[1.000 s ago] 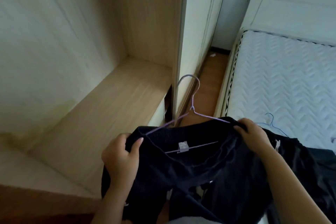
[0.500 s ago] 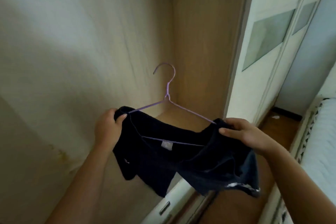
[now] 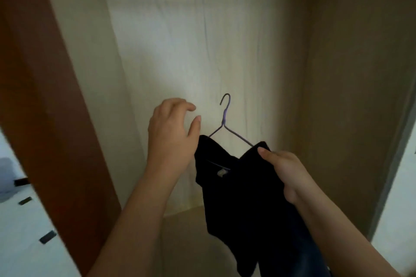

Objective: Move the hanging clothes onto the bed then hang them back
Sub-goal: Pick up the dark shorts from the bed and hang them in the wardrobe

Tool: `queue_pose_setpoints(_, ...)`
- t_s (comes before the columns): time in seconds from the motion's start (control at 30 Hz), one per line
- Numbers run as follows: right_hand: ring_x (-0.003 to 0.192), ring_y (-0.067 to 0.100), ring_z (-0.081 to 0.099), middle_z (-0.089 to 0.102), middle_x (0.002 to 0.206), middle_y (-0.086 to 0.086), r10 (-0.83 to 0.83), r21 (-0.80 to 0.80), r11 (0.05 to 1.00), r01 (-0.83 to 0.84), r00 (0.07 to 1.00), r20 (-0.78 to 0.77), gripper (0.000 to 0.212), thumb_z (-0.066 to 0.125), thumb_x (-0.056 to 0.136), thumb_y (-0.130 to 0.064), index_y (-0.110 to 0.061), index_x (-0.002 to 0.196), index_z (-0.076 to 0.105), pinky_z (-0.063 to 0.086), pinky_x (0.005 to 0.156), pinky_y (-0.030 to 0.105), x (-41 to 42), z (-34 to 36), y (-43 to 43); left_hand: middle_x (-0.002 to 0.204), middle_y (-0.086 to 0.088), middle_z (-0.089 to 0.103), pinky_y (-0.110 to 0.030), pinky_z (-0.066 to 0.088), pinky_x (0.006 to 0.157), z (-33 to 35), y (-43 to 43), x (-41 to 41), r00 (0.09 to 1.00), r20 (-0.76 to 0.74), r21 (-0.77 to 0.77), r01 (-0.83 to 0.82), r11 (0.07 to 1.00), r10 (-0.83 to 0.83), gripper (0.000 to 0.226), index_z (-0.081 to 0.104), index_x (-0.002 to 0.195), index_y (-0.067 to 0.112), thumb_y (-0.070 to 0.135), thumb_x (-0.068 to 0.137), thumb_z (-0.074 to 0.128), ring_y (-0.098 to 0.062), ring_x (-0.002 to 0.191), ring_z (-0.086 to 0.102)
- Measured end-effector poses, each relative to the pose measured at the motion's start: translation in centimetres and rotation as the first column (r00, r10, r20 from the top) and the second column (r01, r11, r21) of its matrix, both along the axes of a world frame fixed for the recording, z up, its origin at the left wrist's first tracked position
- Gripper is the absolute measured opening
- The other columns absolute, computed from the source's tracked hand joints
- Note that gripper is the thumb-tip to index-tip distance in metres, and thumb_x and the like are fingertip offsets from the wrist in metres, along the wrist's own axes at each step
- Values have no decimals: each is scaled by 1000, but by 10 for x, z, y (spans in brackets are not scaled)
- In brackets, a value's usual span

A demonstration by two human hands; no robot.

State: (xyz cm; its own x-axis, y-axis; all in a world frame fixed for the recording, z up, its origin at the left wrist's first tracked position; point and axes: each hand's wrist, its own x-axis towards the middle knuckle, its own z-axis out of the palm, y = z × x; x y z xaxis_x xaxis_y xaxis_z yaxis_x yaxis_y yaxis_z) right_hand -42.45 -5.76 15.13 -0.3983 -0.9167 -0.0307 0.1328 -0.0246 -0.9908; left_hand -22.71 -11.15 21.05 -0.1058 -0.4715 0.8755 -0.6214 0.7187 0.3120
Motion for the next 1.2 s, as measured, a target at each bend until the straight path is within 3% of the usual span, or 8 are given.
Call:
queue_pose_setpoints(0.1, 63, 28, 61, 62, 70, 14, -23, -100, 995, 23, 1000, 0, 25, 59, 88, -24, -2, 76, 61, 49, 63, 32, 28, 29, -12, 115, -7, 59, -22, 31, 94, 35, 39, 29, 998, 59, -178, -7, 984, 17, 32, 62, 105, 11, 28, 84, 45, -15, 110, 47)
queue_pose_setpoints(0.27, 66, 27, 64, 65, 71, 13, 18, -321, 947, -21, 1000, -11, 24, 55, 91, -21, -4, 75, 62, 52, 64, 32, 70, 76, -28, 120, -14, 60, -35, 37, 99, 79, 70, 57, 969, 172, -495, -73, 866, 179, 27, 63, 111, 7, 16, 89, 51, -27, 118, 51)
queue_pose_setpoints(0.43, 60, 17, 64, 66, 61, 1, 56, -496, 866, -55, 998, -13, 26, 52, 92, -23, -10, 71, 61, 51, 49, 22, 102, 117, -42, 124, -19, 58, -38, 32, 104, 107, 72, 83, 937, 58, -634, -232, 737, 345, 27, 60, 114, 7, 15, 90, 52, -31, 123, 45)
queue_pose_setpoints(0.53, 57, 12, 61, 63, 55, -4, 81, -567, 820, -79, 996, -21, 31, 50, 93, -25, -6, 71, 61, 47, 48, 20, 119, 143, -52, 134, -22, 48, -38, 24, 108, 116, 66, 103, 890, -57, -633, -383, 673, 452, 37, 49, 123, 11, 17, 87, 55, -31, 129, 34)
queue_pose_setpoints(0.67, 72, 25, 55, 56, 73, 13, 39, -627, 776, -62, 998, -51, 44, 43, 96, -31, 9, 84, 58, 45, 63, 31, 142, 177, -73, 141, -25, 38, -48, 25, 107, 119, 56, 122, 809, -120, -579, -527, 622, 575, 50, 40, 133, 12, 19, 86, 55, -35, 132, 29)
queue_pose_setpoints(0.9, 53, 14, 36, 36, 57, 0, -45, -639, 767, -57, 989, -143, 42, 33, 99, -29, -11, 60, 34, 33, 46, 20, 181, 208, -122, 146, -20, 32, -36, 33, 99, 119, 49, 128, 867, -172, -485, -487, 726, 467, 62, 31, 139, 6, 28, 84, 50, -26, 128, 32)
queue_pose_setpoints(1.13, 61, 18, 41, 40, 59, -2, -137, -607, 795, 10, 977, -163, 43, 33, 97, -30, -16, 56, 34, 37, 66, 32, 195, 213, -160, 149, -14, 29, -12, 23, 107, 117, 46, 128, 901, -218, -465, -434, 772, 375, 62, 31, 139, 3, 30, 85, 47, -17, 132, 28)
queue_pose_setpoints(1.2, 62, 18, 42, 39, 60, -2, -164, -582, 812, 40, 973, -163, 43, 32, 97, -29, -15, 56, 34, 37, 69, 33, 193, 219, -167, 149, -14, 29, -17, 25, 110, 116, 45, 128, 904, -219, -471, -428, 771, 367, 61, 32, 139, 3, 30, 86, 48, -17, 134, 27)
